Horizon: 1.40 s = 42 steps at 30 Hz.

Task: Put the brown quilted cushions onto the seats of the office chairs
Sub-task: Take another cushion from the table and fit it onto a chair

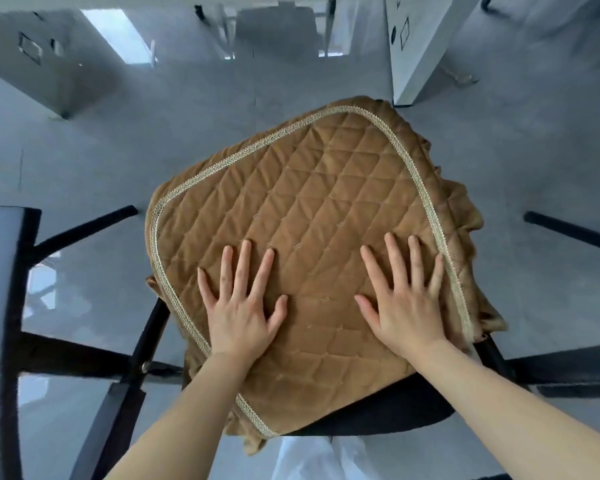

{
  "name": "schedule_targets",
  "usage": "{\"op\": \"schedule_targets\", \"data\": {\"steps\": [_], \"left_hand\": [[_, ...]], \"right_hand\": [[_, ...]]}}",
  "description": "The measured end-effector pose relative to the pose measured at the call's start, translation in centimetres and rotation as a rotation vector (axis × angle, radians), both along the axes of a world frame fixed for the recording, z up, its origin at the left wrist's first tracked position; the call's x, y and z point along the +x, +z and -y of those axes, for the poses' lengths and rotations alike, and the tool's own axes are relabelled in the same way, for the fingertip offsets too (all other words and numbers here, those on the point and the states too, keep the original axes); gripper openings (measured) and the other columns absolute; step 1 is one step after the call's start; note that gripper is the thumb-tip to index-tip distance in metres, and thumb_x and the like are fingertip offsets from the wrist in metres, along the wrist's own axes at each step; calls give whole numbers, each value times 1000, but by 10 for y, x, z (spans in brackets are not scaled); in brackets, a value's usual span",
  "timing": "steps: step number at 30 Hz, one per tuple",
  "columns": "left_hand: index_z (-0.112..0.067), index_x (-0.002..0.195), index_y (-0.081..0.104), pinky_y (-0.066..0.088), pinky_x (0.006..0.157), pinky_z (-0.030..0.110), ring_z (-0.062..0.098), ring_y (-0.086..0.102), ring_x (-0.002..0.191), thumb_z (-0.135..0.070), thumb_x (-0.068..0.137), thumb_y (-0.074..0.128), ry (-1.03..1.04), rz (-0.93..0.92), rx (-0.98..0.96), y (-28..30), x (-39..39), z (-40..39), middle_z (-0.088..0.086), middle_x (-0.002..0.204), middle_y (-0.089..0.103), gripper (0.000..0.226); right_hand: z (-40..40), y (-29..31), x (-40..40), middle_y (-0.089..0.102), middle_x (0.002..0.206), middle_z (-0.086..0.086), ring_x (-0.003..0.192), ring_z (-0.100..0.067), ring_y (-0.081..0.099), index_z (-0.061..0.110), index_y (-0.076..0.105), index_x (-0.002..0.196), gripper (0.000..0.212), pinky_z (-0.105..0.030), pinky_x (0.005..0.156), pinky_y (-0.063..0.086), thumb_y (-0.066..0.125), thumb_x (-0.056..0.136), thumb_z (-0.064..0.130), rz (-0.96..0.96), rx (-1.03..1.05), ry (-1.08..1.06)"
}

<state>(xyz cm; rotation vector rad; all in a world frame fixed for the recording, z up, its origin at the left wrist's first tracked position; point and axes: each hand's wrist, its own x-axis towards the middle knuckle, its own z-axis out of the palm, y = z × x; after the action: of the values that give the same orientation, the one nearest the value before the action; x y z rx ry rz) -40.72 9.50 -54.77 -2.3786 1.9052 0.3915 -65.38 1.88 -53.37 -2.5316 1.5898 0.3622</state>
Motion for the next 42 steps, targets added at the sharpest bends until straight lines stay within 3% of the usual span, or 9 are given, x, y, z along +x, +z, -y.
{"op": "schedule_targets", "data": {"steps": [4, 9, 15, 17, 20, 28, 33, 37, 42], "left_hand": [[-35, 156, 15, 8, 116, 62, 28, 9, 152, -65, 89, 31, -14, 49, 51, 2, 4, 3, 2, 165, 12, 75], [-45, 154, 6, 11, 118, 58, 19, -4, 152, -64, 89, 36, 44, -82, 301, 48, 1, 25, -8, 165, -3, 74], [-34, 156, 8, 24, 118, 50, 24, -4, 152, -68, 90, 29, 200, -275, 528, 128, 2, 47, -4, 165, -11, 78], [-29, 157, 9, 27, 116, 50, 26, 3, 152, -40, 95, 45, 292, -316, 472, 167, -8, 40, -2, 165, -11, 72], [-23, 156, 17, 29, 116, 47, 25, 9, 152, -26, 93, 50, 290, -346, 391, 219, -11, 27, -2, 166, -4, 71], [-13, 149, 35, 35, 110, 39, 24, 37, 141, -23, 95, 50, 410, -367, 161, 335, 57, 47, 5, 157, 34, 57], [-8, 134, 52, 43, 95, 39, 32, 53, 121, -19, 95, 53, 515, -360, -31, 387, 142, 89, 13, 136, 55, 40], [-1, 113, 62, 41, 88, 39, 37, 57, 111, -17, 91, 54, 543, -338, -162, 407, 216, 130, 20, 116, 64, 28], [-2, 122, 60, 42, 96, 42, 36, 52, 119, -22, 91, 50, 619, -315, -233, 410, 292, 179, 18, 128, 58, 38]], "right_hand": [[1, 0, 4, 12, 161, -15, 146, -44, 7, 27, 16, 154, 73, -71, 109, 5, 35, 90, 59, 37, 39, -10], [6, 29, 10, -1, 162, -12, 147, -43, -1, 29, 4, 154, 72, -70, 111, 3, 32, 94, 56, -7, 221, -43], [15, 119, 21, 6, 161, -14, 148, -37, -2, 9, -16, 151, 81, -65, 113, 7, 40, 92, 11, -88, 340, -55], [16, 155, 23, 8, 161, -13, 148, -36, 0, 9, -12, 152, 80, -62, 115, 8, 42, 92, 9, -42, 325, -43], [16, 205, 28, 16, 159, -13, 147, -37, 7, 8, -4, 152, 70, -55, 117, 11, 38, 97, 14, 33, 286, 11], [63, 336, 84, 33, 152, -14, 142, -35, 23, 9, 18, 151, 56, -45, 116, 24, 36, 100, 22, 211, 190, 124], [124, 390, 150, 47, 138, -13, 127, -33, 40, 9, 34, 139, 45, -46, 98, 41, 39, 98, 26, 281, 99, 140], [179, 411, 197, 48, 136, -16, 126, -36, 40, 6, 37, 137, 45, -46, 99, 40, 40, 96, 27, 323, 113, 21], [240, 406, 239, 51, 135, -20, 125, -38, 46, 2, 43, 132, 52, -43, 103, 40, 50, 93, 34, 428, 151, -260]]}}
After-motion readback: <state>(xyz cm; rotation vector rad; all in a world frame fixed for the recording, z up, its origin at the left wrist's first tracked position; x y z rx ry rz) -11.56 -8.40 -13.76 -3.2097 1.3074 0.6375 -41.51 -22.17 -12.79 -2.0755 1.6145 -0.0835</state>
